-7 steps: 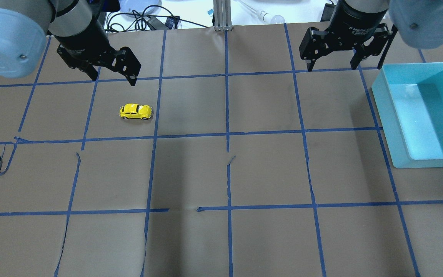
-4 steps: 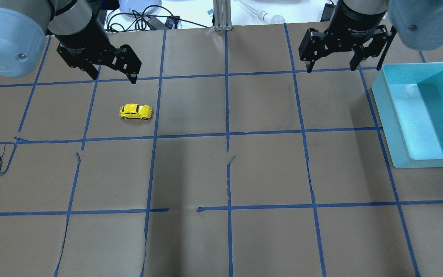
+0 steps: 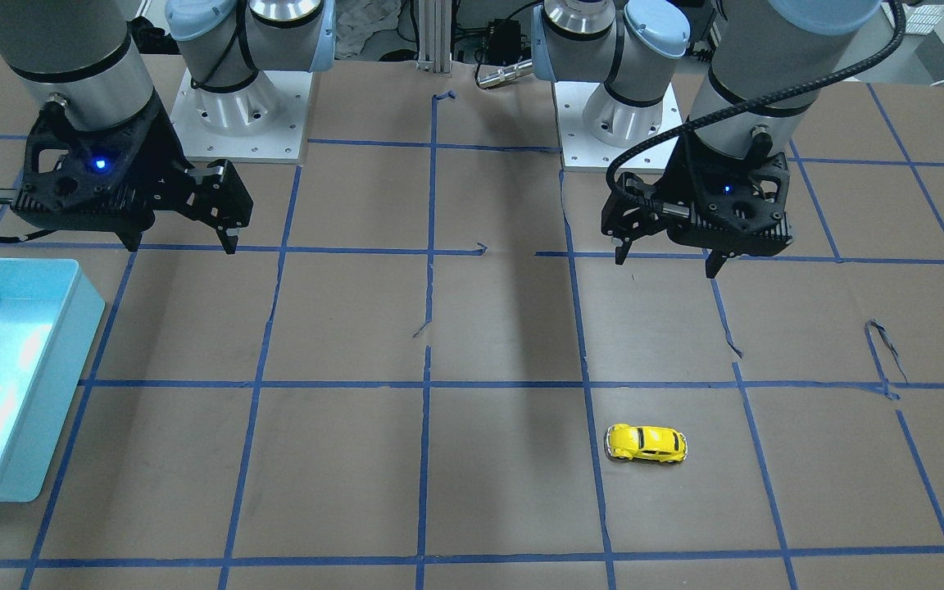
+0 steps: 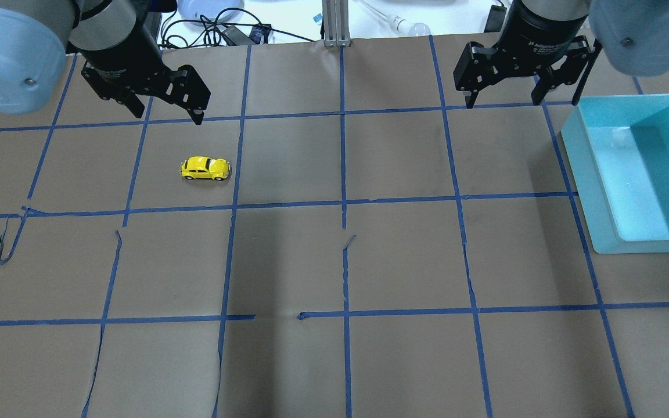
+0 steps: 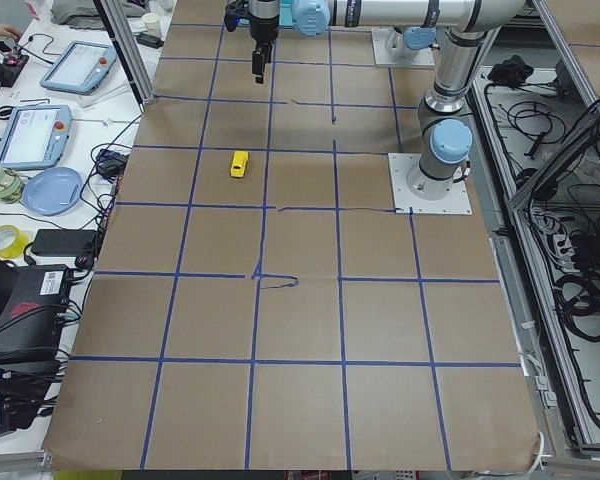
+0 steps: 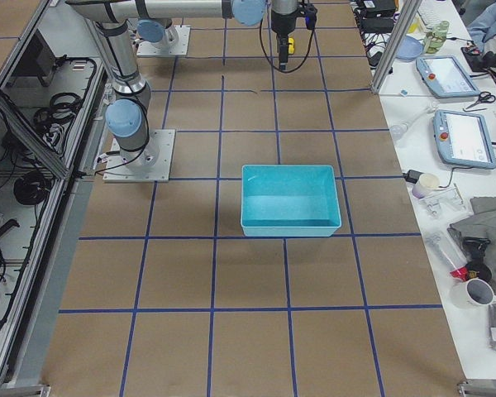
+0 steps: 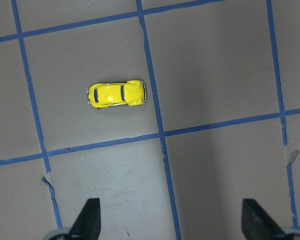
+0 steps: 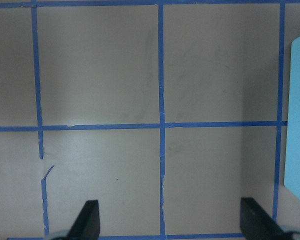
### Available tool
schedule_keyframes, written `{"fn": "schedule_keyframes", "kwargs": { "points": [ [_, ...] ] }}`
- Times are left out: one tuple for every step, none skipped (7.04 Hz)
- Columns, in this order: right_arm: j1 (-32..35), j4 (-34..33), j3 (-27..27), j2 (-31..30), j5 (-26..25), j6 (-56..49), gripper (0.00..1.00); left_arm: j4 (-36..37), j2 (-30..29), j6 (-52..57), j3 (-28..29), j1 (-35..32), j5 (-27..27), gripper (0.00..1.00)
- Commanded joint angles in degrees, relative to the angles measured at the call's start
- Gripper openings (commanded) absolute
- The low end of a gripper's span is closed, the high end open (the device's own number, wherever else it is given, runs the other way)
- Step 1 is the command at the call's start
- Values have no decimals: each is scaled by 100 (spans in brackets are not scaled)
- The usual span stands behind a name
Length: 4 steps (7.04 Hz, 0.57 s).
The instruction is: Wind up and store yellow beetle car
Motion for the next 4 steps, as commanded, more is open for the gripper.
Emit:
{"fn": "schedule_keyframes", "kwargs": {
  "points": [
    [-4, -2, 3, -3, -1, 3, 100, -32, 30, 30, -48, 29, 24, 100],
    [-4, -2, 3, -3, -1, 3, 100, -23, 48, 30, -39, 29, 24, 100],
    [5, -2, 3, -3, -1, 3, 100, -23, 14, 30, -31, 29, 15, 100],
    [5, -2, -6, -3, -1, 3, 100, -32, 5, 30, -13, 29, -2, 100]
  ]
}}
